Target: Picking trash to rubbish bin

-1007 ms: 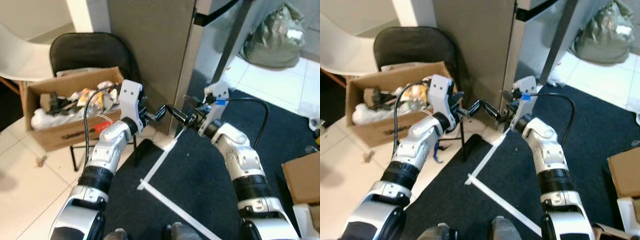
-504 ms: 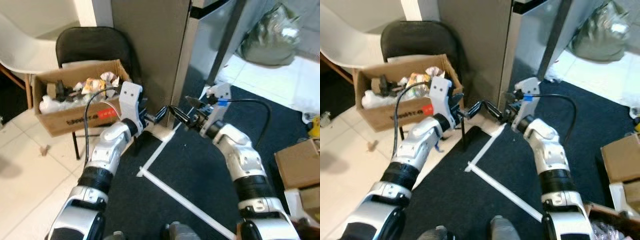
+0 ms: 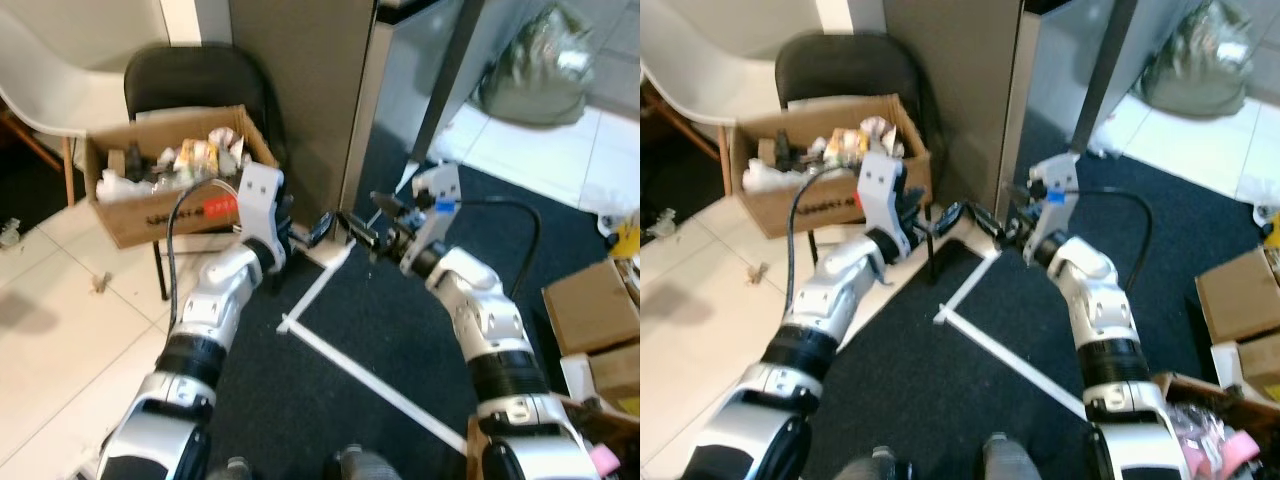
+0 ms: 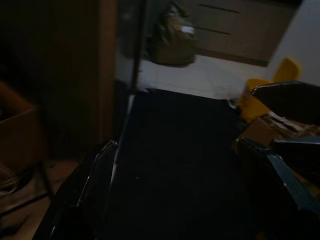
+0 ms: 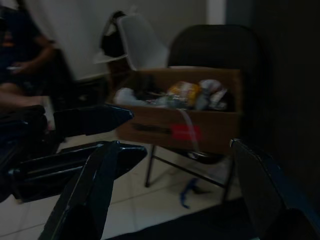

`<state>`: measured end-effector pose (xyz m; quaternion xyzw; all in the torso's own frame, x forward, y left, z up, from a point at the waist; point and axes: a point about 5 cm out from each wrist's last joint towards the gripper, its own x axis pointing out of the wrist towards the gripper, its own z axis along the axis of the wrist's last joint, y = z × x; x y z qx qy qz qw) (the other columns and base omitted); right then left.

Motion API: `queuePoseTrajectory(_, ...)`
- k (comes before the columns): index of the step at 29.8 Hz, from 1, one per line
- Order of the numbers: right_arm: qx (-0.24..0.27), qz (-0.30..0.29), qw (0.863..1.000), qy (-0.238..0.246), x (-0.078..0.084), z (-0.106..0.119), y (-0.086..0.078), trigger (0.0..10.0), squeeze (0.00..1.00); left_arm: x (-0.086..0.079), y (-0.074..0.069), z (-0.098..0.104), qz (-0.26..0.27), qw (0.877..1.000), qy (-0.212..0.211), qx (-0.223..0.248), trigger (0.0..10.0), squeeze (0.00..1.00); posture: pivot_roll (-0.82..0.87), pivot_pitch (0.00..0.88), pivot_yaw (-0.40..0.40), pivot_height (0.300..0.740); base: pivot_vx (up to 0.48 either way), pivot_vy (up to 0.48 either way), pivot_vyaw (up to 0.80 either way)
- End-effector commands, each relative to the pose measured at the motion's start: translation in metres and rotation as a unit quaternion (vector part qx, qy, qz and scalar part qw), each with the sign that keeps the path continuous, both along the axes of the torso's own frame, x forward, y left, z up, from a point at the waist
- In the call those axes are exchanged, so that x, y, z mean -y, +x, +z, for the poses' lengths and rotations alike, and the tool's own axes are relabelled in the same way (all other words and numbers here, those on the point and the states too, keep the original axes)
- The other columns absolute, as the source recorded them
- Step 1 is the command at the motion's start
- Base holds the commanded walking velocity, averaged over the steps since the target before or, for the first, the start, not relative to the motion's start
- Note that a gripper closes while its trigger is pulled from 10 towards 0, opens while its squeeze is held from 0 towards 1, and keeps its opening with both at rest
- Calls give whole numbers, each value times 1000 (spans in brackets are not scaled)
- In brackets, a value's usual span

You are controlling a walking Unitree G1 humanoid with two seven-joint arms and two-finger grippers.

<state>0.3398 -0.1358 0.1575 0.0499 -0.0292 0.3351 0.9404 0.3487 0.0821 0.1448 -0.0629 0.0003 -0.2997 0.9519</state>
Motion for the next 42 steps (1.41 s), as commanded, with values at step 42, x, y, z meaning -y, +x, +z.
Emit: queuePoseTrajectory(42, 2, 6, 1000, -7, -1, -1, 0, 10000, 0, 0, 0, -3, -3, 1000, -1, -9, 10000, 0, -62, 0, 9, 740, -302, 0, 0)
